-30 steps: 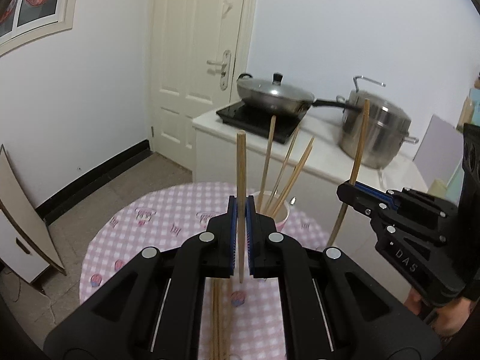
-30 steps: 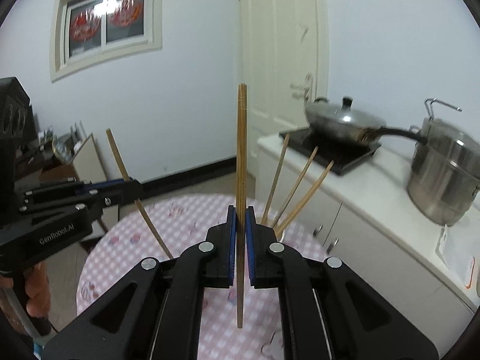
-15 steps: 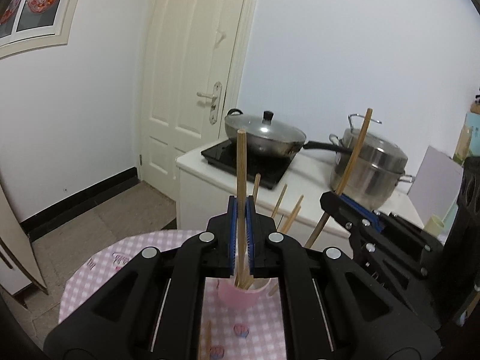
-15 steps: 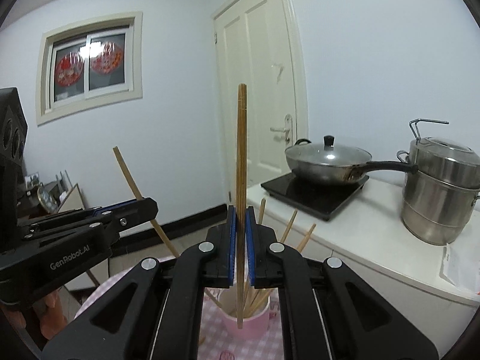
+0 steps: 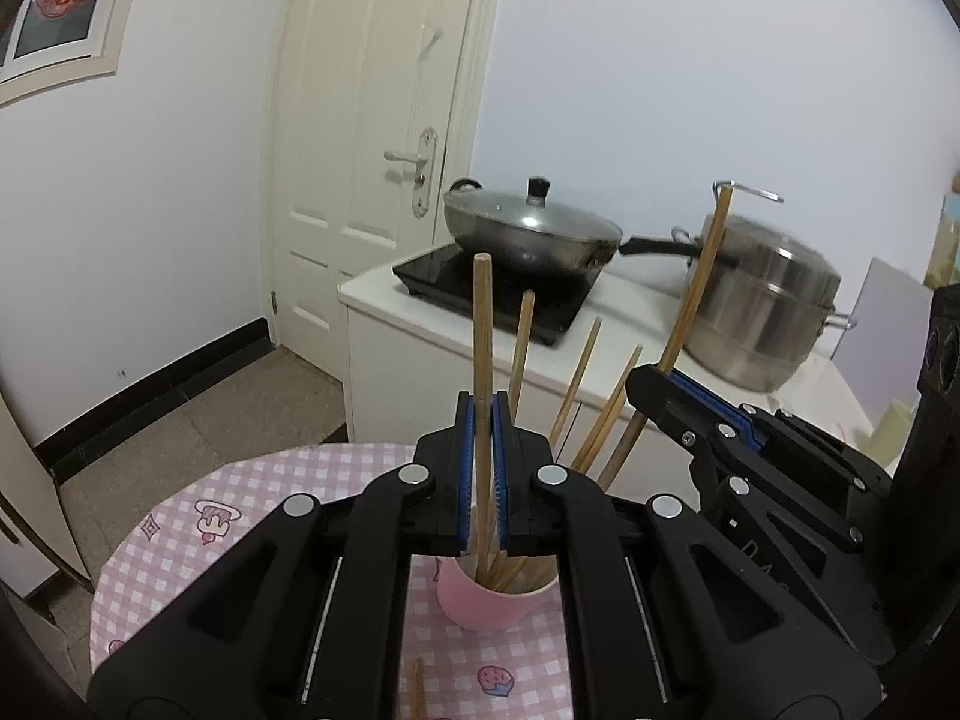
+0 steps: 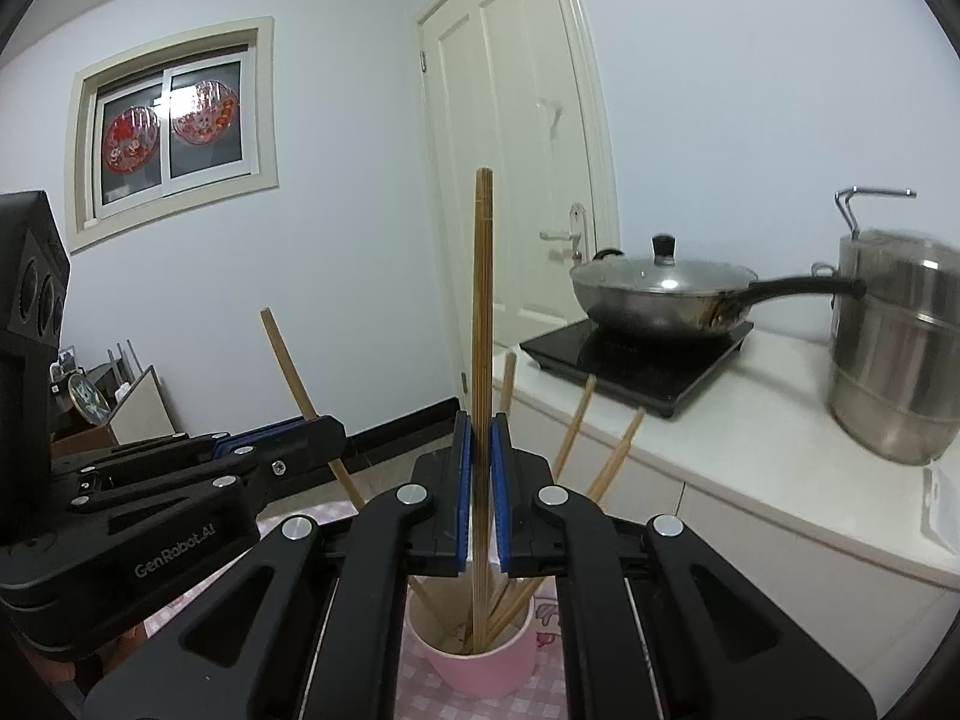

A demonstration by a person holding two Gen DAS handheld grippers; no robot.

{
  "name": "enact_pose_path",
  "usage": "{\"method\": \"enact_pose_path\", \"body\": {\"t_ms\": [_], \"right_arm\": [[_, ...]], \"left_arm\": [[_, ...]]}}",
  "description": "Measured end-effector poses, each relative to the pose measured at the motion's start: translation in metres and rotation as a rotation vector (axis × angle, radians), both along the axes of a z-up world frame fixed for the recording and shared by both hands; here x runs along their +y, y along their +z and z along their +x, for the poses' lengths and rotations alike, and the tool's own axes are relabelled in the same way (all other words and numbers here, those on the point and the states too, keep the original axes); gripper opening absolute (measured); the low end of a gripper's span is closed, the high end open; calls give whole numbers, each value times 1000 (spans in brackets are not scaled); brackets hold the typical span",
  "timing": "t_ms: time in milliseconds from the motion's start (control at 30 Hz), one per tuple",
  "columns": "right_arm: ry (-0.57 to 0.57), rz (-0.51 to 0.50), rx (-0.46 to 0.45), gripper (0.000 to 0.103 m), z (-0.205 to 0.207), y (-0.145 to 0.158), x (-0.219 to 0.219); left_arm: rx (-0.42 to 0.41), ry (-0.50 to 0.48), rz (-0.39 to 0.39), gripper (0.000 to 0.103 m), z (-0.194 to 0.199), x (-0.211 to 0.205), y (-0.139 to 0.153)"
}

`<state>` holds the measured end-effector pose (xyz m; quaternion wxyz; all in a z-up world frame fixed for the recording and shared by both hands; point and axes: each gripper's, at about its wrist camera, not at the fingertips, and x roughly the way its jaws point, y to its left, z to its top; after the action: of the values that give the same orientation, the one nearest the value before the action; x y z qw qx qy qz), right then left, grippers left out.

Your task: Organize utensils

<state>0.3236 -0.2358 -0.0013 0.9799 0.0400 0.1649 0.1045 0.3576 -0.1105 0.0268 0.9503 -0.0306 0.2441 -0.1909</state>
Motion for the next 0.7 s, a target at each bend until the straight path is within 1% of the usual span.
{"method": "enact_pose_path", "body": {"t_ms": [400,567,700], "right_arm": [[-2,20,86,5,10,-39,-10],[-5,17,114,5,12,-49,-12],[-6,25,113,5,11,-50,-14]], "left_arm": [[58,-12,52,6,10,-1,-35],[79,-17,77,6,14,-3,-45],[91,-16,77,6,15,-4,-46]]}}
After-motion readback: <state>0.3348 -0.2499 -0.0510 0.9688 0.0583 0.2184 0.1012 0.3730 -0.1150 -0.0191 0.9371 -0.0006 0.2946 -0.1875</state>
